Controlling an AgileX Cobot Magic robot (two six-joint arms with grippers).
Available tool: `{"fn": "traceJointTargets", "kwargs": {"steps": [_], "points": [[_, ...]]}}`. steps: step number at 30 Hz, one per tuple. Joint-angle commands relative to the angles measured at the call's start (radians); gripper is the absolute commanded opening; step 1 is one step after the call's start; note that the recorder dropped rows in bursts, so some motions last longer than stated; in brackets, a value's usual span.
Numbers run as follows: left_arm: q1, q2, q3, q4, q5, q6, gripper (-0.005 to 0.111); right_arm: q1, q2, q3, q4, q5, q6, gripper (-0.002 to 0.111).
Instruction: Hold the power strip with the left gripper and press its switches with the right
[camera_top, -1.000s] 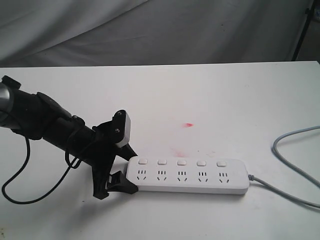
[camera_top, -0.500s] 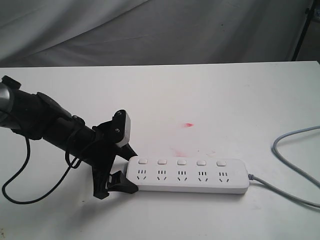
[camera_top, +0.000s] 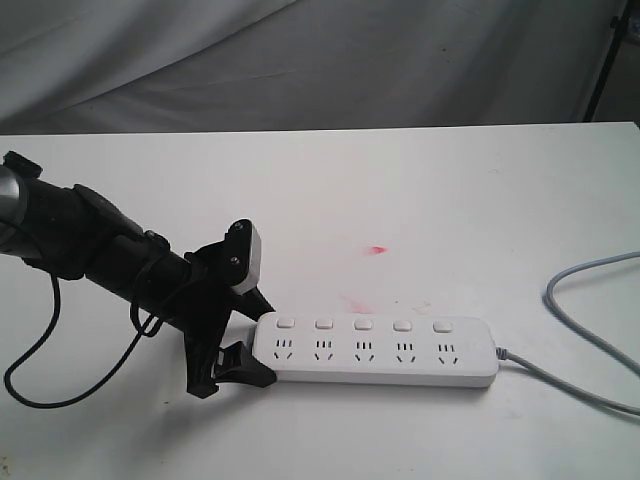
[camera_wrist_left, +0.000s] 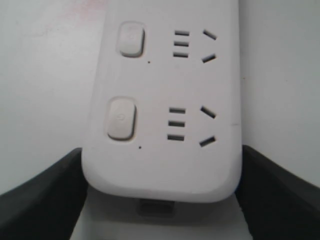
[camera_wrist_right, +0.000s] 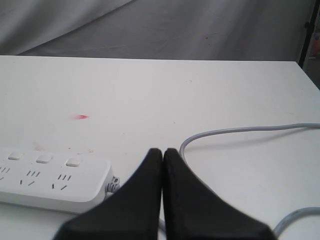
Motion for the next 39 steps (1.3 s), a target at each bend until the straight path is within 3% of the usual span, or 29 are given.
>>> {"fn": "traceJointTargets", "kwargs": {"steps": [1, 12, 21, 34, 39], "points": [[-0.003, 0.001, -0.006, -0.010, -0.033, 0.001, 0.000, -0.002, -0.005, 0.004, -0.002, -0.001, 0.002, 0.000], [-0.003, 0.001, -0.006, -0.010, -0.033, 0.001, 0.000, -0.002, -0.005, 0.004, -0.005, -0.017, 0.002, 0.000], [-0.003, 0.001, -0.006, -0.010, -0.033, 0.001, 0.000, -0.002, -0.005, 0.004, -0.005, -0.558, 0.002, 0.000], [-0.003, 0.001, -0.006, -0.010, -0.033, 0.001, 0.000, -0.002, -0.005, 0.004, -0.005, -0.580, 0.002, 0.000], [-0.003, 0.001, -0.006, -0.010, -0.033, 0.001, 0.000, -0.002, -0.005, 0.004, 0.048, -0.800, 0.117, 0.000]]}}
